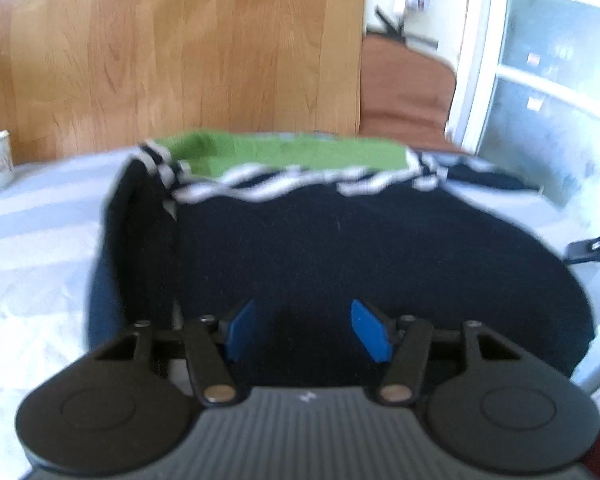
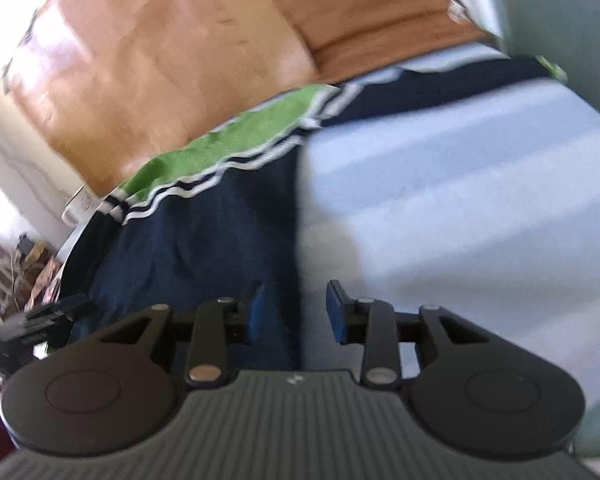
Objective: Fold small clothes
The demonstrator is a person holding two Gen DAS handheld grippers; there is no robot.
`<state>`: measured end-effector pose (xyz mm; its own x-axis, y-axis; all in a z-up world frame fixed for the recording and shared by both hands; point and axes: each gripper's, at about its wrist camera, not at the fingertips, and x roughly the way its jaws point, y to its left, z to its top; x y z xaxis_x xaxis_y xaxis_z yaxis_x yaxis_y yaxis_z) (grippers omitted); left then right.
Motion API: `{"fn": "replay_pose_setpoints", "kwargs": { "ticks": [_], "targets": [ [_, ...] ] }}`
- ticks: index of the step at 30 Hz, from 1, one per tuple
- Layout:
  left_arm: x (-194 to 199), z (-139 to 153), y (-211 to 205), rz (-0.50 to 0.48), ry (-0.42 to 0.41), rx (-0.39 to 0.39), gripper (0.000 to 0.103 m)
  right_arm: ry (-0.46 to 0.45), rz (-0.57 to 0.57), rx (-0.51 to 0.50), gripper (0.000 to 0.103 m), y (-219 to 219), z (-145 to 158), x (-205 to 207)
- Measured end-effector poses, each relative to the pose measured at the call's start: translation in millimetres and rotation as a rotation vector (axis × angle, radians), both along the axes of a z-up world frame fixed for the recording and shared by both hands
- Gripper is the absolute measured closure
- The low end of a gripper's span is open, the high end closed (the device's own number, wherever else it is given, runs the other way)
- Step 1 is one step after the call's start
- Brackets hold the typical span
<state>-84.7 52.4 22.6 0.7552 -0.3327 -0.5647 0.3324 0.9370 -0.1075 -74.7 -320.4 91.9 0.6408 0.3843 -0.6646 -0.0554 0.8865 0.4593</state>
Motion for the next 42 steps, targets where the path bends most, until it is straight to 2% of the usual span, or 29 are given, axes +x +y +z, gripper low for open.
{"fn": "replay_pose_setpoints", "kwargs": {
  "ticks": [2, 5, 9, 13, 17, 22, 24, 26, 28, 30, 34, 36, 39, 42],
  "targets": [
    [-10.7, 12.3, 16.3, 0.04, -0.057, -0.03, 0.046, -0.027, 0.065, -0.028, 0.066, 19.4, 7.3, 17.0],
    [-22.5, 24.1, 47.5, 0.159, -0.114, -0.072, 0.041, -0.052, 0.193, -0.046, 0.066, 62.8, 16.5, 49.4],
    [-34.9, 26.0, 94.1, 0.307, -0.117, -0.17, 0.04, -0.081, 0.406, -0.046, 0.065, 143.0, 25.5, 86.6],
    [-46.4, 22.4, 140.6, 0.426, -0.107, -0.262, 0.041, -0.118, 0.627, -0.053, 0.062, 243.5, 28.3, 106.5],
    [-58.1, 15.6, 160.6, 0.459, -0.108, -0.29, 0.041, -0.094, 0.742, -0.048, 0.056, 320.2, 20.7, 123.7],
    [-68.0, 8.0, 160.9, 0.433, -0.117, -0.302, 0.041, 0.044, 0.789, -0.025, 0.056, 375.1, -11.1, 143.7],
    [-66.7, 5.7, 161.8, 0.428, -0.111, -0.303, 0.041, 0.106, 0.839, -0.005, 0.099, 383.0, -16.5, 142.7],
    [-63.5, 4.1, 164.4, 0.432, -0.102, -0.308, 0.041, 0.08, 0.868, -0.03, 0.097, 378.4, 0.3, 139.9],
    [-59.2, 4.2, 163.9, 0.43, -0.099, -0.313, 0.041, -0.02, 0.89, -0.09, 0.097, 363.8, 31.6, 141.2],
    [-51.5, 6.3, 162.5, 0.417, -0.103, -0.304, 0.04, -0.129, 0.885, -0.194, 0.097, 339.1, 66.2, 145.5],
    [-17.9, 14.9, 155.0, 0.392, -0.099, -0.285, 0.04, -0.249, 0.814, -0.475, 0.097, 289.7, 113.2, 158.6],
    [8.2, 20.1, 149.1, 0.38, -0.09, -0.293, 0.04, -0.279, 0.777, -0.616, 0.097, 272.1, 118.5, 167.2],
    [55.5, 23.3, 135.0, 0.357, -0.073, -0.291, 0.04, -0.313, 0.731, -0.8, 0.097, 252.3, 111.0, 182.6],
    [108.4, 22.0, 115.3, 0.313, -0.034, -0.295, 0.039, -0.317, 0.704, -0.891, 0.097, 237.6, 98.0, 205.3]
  ]
}}
